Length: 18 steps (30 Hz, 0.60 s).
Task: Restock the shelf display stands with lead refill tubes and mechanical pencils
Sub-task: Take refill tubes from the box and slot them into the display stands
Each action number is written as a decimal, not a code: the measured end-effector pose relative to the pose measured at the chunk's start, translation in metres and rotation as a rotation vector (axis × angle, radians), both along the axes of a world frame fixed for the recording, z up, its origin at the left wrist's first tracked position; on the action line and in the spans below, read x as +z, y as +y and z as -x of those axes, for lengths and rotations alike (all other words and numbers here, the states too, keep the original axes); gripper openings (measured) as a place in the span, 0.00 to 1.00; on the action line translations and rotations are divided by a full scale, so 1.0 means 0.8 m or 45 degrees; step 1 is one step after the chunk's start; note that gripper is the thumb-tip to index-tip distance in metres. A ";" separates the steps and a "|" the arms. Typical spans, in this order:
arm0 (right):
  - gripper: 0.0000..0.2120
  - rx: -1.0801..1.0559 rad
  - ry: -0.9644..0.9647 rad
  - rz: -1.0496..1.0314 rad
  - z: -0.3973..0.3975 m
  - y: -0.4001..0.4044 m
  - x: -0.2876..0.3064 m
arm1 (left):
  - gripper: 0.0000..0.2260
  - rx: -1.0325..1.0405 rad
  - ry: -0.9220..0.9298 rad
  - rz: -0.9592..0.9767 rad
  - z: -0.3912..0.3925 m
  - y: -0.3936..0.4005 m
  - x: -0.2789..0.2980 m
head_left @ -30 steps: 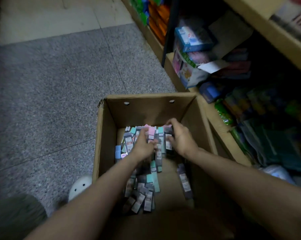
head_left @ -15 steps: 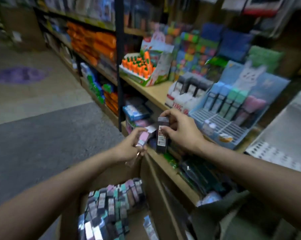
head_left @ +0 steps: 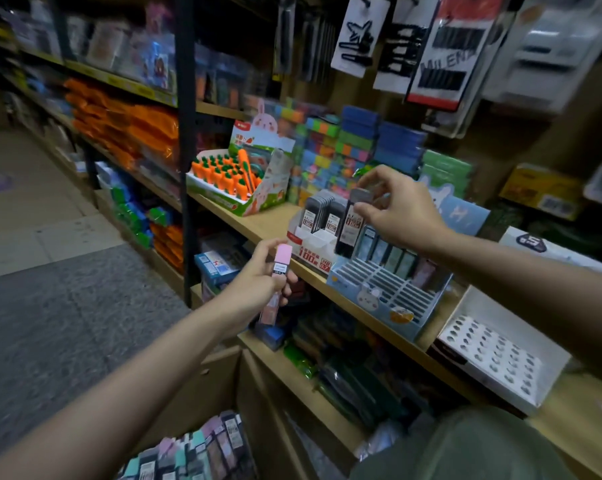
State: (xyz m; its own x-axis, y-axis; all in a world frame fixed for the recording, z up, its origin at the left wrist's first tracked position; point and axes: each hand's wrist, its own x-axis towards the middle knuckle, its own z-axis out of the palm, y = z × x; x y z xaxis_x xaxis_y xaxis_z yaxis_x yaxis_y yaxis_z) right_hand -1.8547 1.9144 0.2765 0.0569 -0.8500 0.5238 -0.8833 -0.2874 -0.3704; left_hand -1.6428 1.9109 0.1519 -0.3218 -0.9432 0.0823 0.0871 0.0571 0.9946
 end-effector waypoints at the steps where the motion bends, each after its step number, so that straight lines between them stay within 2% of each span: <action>1: 0.09 -0.024 0.000 0.011 0.001 -0.006 0.005 | 0.28 -0.007 0.019 0.001 0.002 -0.005 0.000; 11: 0.08 -0.139 -0.155 0.139 -0.020 -0.088 0.016 | 0.31 0.082 0.115 -0.027 0.001 -0.048 -0.005; 18: 0.08 -0.134 0.076 0.090 -0.019 -0.110 -0.013 | 0.30 0.115 0.122 -0.025 -0.006 -0.058 -0.004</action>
